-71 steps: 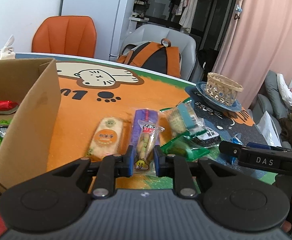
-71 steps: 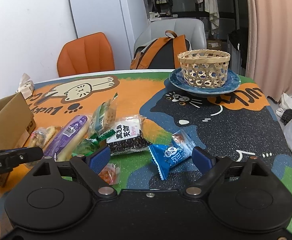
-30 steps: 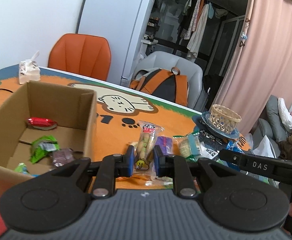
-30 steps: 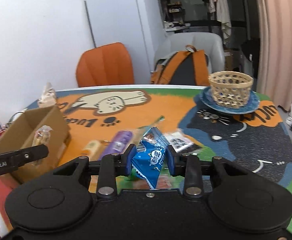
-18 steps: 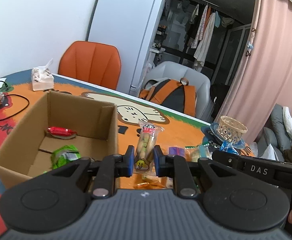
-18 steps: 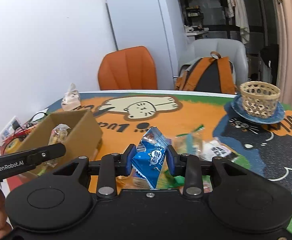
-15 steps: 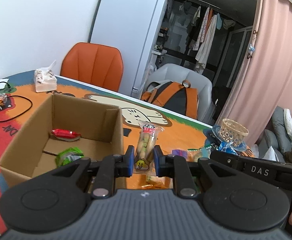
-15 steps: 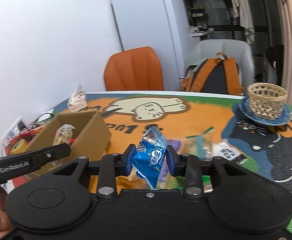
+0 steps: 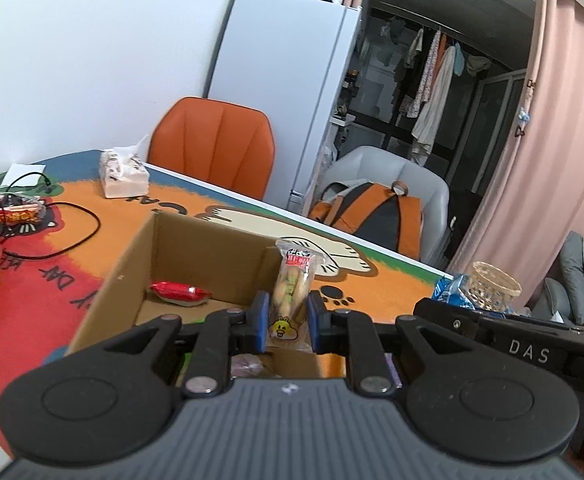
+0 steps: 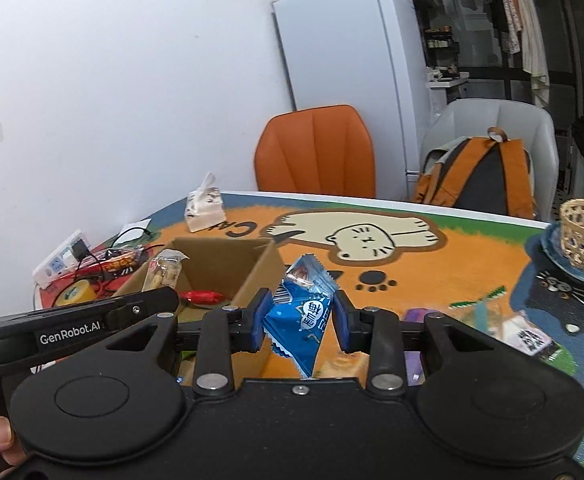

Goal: Organize snacks
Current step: 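Carry the snack stick in the left tool while the right carries the blue packet to the box, then open the left tool over the box while the right tool releases the blue packet inside, then move both open tools back from the box to the snack pile, then grasp the purple-wrapped roll with the left tool while the right grasps the orange packet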

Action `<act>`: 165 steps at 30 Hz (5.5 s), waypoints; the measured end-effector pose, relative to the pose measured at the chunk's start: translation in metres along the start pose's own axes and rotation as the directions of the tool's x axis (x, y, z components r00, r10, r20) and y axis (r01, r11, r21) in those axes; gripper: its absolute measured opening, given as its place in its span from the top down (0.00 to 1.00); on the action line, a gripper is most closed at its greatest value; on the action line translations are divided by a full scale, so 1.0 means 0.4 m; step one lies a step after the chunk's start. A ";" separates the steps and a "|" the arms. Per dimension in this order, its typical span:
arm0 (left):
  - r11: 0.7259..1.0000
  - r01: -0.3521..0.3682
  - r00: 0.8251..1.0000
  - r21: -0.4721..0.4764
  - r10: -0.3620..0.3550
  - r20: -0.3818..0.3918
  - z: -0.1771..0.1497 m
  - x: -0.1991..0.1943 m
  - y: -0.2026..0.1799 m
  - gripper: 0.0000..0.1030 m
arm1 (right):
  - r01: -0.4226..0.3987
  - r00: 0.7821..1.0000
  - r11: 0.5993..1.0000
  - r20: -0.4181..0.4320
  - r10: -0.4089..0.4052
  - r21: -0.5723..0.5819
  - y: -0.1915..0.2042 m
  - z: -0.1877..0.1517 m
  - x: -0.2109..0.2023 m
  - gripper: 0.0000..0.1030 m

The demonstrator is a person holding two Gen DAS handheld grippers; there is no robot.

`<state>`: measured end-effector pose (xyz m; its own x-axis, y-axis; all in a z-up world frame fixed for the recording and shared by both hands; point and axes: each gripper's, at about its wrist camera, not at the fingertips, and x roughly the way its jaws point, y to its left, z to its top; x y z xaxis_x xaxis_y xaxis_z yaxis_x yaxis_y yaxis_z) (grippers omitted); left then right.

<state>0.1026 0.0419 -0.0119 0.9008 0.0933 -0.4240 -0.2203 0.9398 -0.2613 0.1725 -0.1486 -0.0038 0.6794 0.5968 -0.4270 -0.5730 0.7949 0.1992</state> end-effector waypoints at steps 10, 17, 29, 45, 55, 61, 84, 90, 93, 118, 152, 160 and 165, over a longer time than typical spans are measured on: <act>0.999 -0.032 0.999 -0.028 0.032 -0.003 0.026 0.016 0.074 0.82 | -0.049 0.999 0.999 -0.010 0.049 -0.012 0.071 0.024 0.042 0.67; 0.996 -0.067 0.998 -0.052 0.066 -0.019 0.035 0.039 0.115 0.81 | -0.071 0.997 0.997 -0.022 0.070 -0.030 0.105 0.038 0.073 0.67; 0.990 -0.114 0.993 -0.080 0.111 -0.038 0.034 0.023 0.158 0.74 | -0.083 0.995 0.996 -0.049 0.081 -0.035 0.139 0.052 0.137 0.67; 0.984 -0.142 0.990 -0.110 0.141 -0.016 0.034 -0.011 0.174 0.24 | -0.045 0.999 0.999 0.007 0.045 -0.019 0.130 0.069 0.103 0.18; 0.985 -0.140 0.990 -0.104 0.140 -0.005 0.026 -0.023 0.136 0.14 | 0.017 0.999 1.000 0.032 -0.017 0.007 0.068 0.054 0.027 0.00; 0.988 -0.120 0.992 -0.097 0.123 0.019 0.021 -0.043 0.105 0.13 | 0.050 0.998 0.999 0.039 -0.051 0.021 0.030 0.031 -0.013 0.00; 1.000 0.015 1.000 0.003 -0.015 0.006 -0.031 -0.050 -0.065 0.13 | 0.128 0.988 0.984 0.064 -0.137 0.128 -0.139 -0.041 -0.168 0.00; 0.999 0.033 0.999 0.022 -0.032 -0.009 -0.044 -0.044 -0.096 0.13 | 0.139 0.987 0.982 0.066 -0.148 0.130 -0.164 -0.059 -0.189 0.01; 0.998 0.045 0.999 0.034 -0.044 -0.018 -0.050 -0.039 -0.111 0.13 | 0.153 0.985 0.979 0.063 -0.162 0.138 -0.177 -0.068 -0.195 0.02; 0.990 0.088 0.992 0.113 -0.076 -0.103 -0.118 0.055 -0.231 0.14 | 0.187 0.982 0.966 -0.066 -0.178 0.180 -0.281 -0.153 -0.131 0.09; 0.989 0.090 0.984 0.115 -0.070 -0.164 -0.158 0.202 -0.281 0.27 | 0.165 0.971 0.982 -0.190 -0.146 0.089 -0.331 -0.195 0.023 0.42; 0.987 0.102 0.977 0.124 -0.075 -0.202 -0.183 0.253 -0.291 0.39 | 0.169 0.972 0.983 -0.180 -0.153 0.075 -0.344 -0.195 0.005 0.54; 0.985 0.111 0.974 0.132 -0.082 -0.211 -0.190 0.274 -0.303 0.46 | 0.193 0.969 0.977 -0.177 -0.174 0.094 -0.370 -0.196 -0.007 0.54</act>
<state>0.1996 -0.0868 -0.0924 0.8164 -0.0556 -0.5748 -0.0675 0.9794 -0.1905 0.2196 -0.2765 -0.1014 0.6764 0.4203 -0.6048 -0.3854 0.9018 0.1956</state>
